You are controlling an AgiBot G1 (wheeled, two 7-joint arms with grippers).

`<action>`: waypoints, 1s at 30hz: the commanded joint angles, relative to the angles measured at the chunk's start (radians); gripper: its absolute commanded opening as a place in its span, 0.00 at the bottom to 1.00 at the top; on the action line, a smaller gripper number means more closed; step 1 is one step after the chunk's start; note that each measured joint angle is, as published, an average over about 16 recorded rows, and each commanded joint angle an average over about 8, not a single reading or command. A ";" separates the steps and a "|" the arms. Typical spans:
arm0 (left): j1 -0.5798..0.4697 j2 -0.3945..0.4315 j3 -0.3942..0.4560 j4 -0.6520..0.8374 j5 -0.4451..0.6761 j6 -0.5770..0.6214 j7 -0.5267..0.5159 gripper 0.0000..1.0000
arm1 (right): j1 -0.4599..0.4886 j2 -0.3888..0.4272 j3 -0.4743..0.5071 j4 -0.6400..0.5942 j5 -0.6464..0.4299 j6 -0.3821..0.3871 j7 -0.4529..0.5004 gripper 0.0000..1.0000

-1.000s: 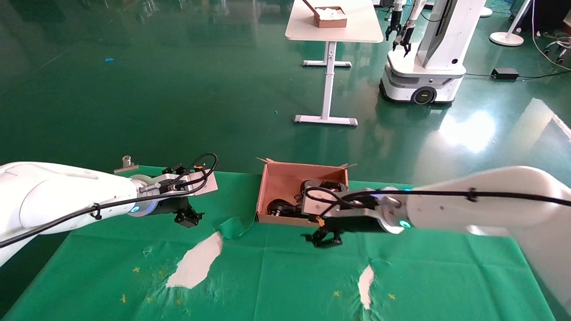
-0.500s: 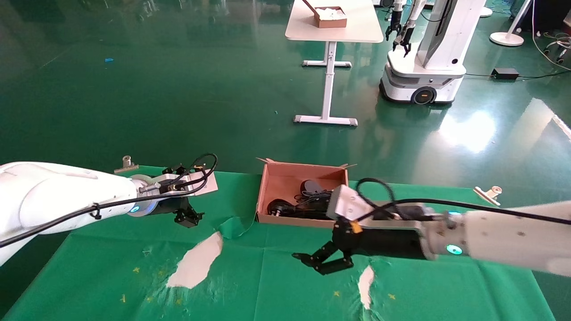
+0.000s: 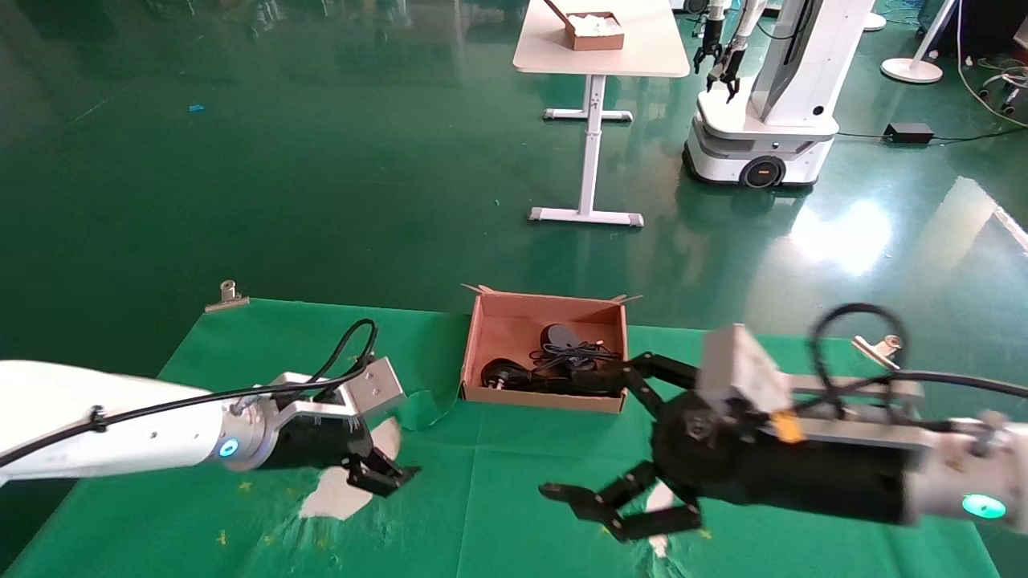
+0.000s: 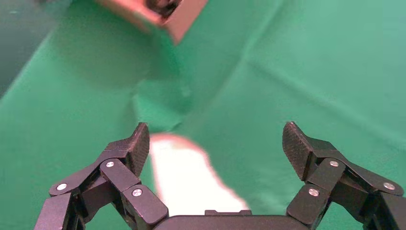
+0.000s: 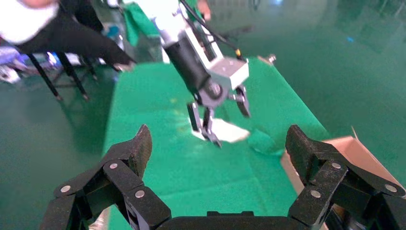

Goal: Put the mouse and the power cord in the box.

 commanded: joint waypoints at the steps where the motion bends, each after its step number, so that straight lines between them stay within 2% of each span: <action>1: 0.023 -0.017 -0.040 -0.019 -0.038 0.029 0.015 1.00 | -0.021 0.026 0.024 0.024 0.042 -0.023 0.008 1.00; 14: 0.170 -0.127 -0.299 -0.142 -0.283 0.215 0.108 1.00 | -0.143 0.173 0.160 0.162 0.281 -0.158 0.055 1.00; 30: 0.350 -0.262 -0.617 -0.293 -0.585 0.444 0.223 1.00 | -0.150 0.182 0.167 0.169 0.296 -0.166 0.057 1.00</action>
